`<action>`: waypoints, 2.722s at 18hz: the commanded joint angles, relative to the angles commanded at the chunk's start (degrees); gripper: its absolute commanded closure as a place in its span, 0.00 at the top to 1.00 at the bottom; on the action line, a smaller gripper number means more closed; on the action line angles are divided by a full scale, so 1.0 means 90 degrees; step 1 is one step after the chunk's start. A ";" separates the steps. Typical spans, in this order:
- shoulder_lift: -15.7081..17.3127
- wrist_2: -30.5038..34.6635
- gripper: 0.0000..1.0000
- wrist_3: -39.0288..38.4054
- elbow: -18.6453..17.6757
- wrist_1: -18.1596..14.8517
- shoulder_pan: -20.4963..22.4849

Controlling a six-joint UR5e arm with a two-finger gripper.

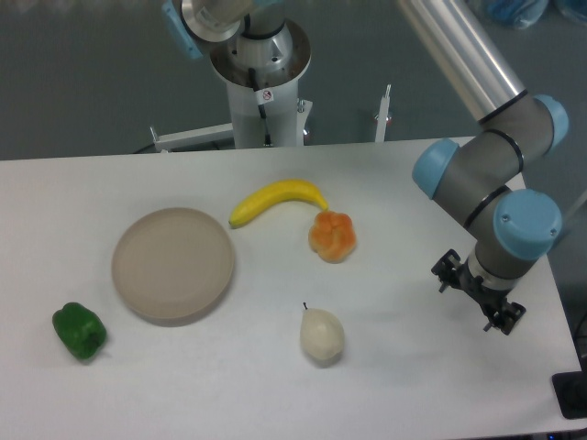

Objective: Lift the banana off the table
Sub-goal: 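Move the gripper over the yellow banana and lower it, then close the gripper on the middle of the banana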

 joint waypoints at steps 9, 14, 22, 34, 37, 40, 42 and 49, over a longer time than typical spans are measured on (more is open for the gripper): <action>0.1395 -0.0166 1.00 0.0000 -0.1620 -0.0078 -0.0614; 0.2645 -0.0156 1.00 0.0702 -0.3456 0.0000 -0.0752; 0.3253 -0.0176 1.00 0.1221 -0.4776 0.0486 -0.0859; 0.3282 -0.0351 1.00 0.1133 -0.5773 0.1787 -0.1211; 0.3273 -0.0342 1.00 0.1133 -0.5793 0.1816 -0.1240; 0.3224 -0.0342 0.98 0.1133 -0.5803 0.1816 -0.1260; 0.3214 -0.0342 0.81 0.1123 -0.5783 0.1816 -0.1260; 0.3156 -0.0332 0.34 0.0576 -0.5695 0.1797 -0.1386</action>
